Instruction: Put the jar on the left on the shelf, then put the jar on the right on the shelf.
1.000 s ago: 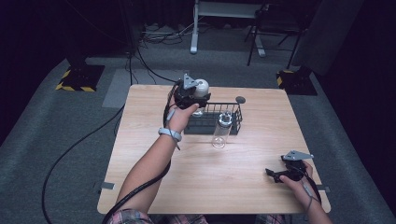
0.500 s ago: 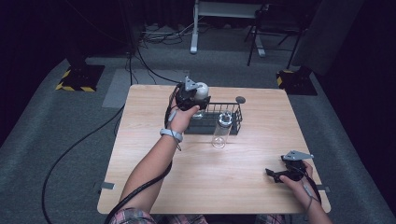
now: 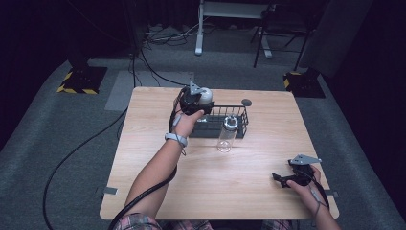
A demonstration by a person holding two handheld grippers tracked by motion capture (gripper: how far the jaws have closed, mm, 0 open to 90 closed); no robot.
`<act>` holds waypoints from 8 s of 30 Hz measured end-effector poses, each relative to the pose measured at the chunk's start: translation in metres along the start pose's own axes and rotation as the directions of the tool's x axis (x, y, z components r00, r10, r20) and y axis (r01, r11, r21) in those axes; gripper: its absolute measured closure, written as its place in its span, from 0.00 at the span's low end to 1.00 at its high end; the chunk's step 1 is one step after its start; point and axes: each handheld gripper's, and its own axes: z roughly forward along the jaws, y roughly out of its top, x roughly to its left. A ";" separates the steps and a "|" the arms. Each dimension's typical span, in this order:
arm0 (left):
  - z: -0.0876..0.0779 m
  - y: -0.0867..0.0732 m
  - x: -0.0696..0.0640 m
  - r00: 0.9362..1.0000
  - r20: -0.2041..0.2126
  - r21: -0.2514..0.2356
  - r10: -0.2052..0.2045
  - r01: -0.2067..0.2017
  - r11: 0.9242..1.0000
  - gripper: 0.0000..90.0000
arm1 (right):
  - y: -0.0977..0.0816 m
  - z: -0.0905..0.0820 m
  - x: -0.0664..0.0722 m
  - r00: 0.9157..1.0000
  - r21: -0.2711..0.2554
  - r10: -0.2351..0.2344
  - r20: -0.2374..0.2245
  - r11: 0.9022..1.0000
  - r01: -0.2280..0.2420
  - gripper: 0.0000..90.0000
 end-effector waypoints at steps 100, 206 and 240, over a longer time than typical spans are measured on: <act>-0.149 -0.039 0.002 1.000 0.004 -0.153 -0.006 0.007 0.988 0.10 | 0.000 0.000 0.000 1.000 0.000 -0.002 -0.001 1.000 0.002 0.01; -0.151 -0.233 0.003 0.996 -0.077 0.319 -0.042 0.065 0.946 0.04 | 0.000 0.000 0.000 1.000 0.003 -0.004 -0.002 1.000 0.004 0.01; -0.151 -0.234 0.005 0.997 -0.073 0.315 -0.039 0.060 0.947 0.00 | 0.016 -0.015 0.003 1.000 -0.076 0.000 0.003 0.997 0.000 0.03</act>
